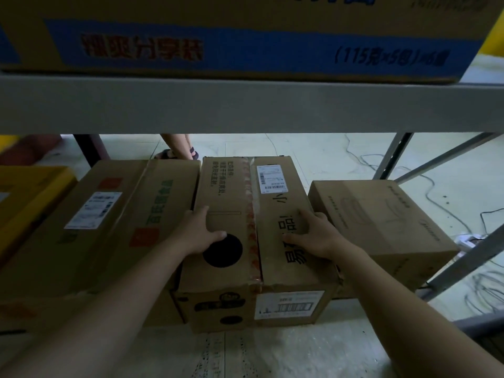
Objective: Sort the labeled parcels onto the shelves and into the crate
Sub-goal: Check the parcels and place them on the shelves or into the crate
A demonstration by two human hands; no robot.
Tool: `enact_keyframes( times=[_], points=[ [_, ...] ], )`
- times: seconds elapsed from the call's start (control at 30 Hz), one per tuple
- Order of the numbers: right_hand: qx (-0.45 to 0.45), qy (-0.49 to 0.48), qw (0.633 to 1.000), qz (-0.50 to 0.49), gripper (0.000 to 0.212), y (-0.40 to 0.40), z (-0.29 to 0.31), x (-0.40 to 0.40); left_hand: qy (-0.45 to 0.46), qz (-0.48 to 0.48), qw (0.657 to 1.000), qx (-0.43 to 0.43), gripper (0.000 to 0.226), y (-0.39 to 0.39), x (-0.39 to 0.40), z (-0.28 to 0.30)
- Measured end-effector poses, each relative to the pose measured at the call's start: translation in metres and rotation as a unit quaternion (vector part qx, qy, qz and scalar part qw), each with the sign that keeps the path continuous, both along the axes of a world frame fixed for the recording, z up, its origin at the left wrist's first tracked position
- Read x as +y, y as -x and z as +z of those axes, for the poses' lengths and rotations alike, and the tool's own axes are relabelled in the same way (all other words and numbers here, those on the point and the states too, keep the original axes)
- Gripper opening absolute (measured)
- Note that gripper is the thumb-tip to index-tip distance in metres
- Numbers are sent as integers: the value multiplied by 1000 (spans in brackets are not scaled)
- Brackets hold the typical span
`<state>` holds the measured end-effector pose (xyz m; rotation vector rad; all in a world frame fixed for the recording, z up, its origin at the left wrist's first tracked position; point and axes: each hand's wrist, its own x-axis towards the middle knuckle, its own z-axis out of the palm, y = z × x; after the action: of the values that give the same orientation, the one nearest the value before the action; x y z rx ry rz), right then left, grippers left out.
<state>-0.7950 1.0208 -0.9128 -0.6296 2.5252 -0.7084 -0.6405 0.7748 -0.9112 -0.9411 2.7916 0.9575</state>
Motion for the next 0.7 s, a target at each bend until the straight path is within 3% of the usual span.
enact_keyframes(
  times=[0.13, 0.27, 0.43, 0.57, 0.7],
  points=[
    [74, -37, 996, 18, 87, -5, 15, 1, 29, -3, 1000, 6, 80, 6, 4, 9],
    [124, 10, 992, -11, 71, -10, 39, 16, 59, -29, 995, 77, 63, 20, 24, 24],
    [215, -40, 973, -72, 65, -13, 63, 64, -24, -92, 985, 142, 51, 53, 69, 44],
    [227, -55, 963, -131, 64, -3, 69, 109, 19, -135, 980, 144, 54, 76, 111, 55],
    [215, -61, 958, -180, 70, 10, 60, 161, -48, -166, 975, 137, 52, 94, 161, 53]
  ],
)
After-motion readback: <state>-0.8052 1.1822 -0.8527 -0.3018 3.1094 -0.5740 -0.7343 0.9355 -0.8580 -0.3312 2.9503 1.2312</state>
